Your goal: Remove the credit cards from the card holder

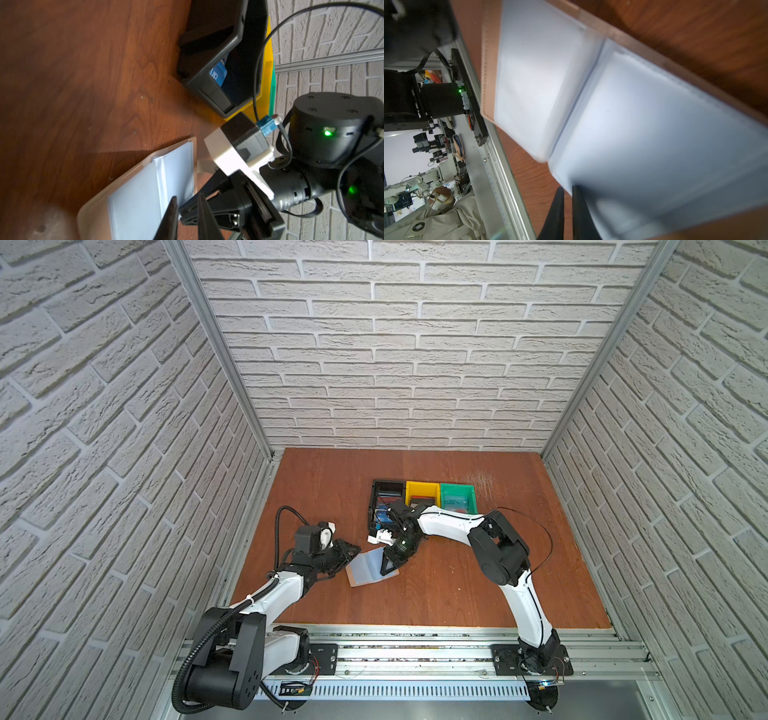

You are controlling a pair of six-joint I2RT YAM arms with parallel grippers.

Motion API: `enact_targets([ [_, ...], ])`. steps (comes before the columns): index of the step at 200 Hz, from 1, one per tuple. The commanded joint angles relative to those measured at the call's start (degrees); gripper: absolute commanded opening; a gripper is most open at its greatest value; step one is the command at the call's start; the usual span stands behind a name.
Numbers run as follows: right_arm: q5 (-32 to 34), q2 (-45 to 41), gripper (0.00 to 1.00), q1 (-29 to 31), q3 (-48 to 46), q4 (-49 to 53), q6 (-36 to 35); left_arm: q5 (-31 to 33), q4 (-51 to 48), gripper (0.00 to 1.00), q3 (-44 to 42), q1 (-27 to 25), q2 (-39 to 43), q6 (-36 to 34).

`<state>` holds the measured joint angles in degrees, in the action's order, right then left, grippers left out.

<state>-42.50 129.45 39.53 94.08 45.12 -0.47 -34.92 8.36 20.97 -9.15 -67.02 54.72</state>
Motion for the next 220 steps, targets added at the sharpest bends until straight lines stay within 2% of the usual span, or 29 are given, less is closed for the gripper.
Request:
enact_targets([
  [1, 3.0, -2.3, 0.12, -0.5, 1.7, -1.9, 2.0, 1.0, -2.3, 0.2, -1.3, -0.3, 2.2, -0.3],
  [60, 6.8, -4.1, 0.12, -0.8, 0.0, -0.5, 0.9, 4.1, -8.3, 0.2, -3.4, -0.3, 5.8, -1.8],
  [181, 9.5, -4.6, 0.11, -2.8, 0.5, 0.9, 0.5, 5.1, -4.8, 0.2, -4.7, -0.2, -0.7, -3.1],
  [220, 8.6, -3.7, 0.11, -2.9, 0.3, 0.5, 0.9, 5.4, -3.1, 0.2, -5.1, -0.2, -2.8, -3.2],
])
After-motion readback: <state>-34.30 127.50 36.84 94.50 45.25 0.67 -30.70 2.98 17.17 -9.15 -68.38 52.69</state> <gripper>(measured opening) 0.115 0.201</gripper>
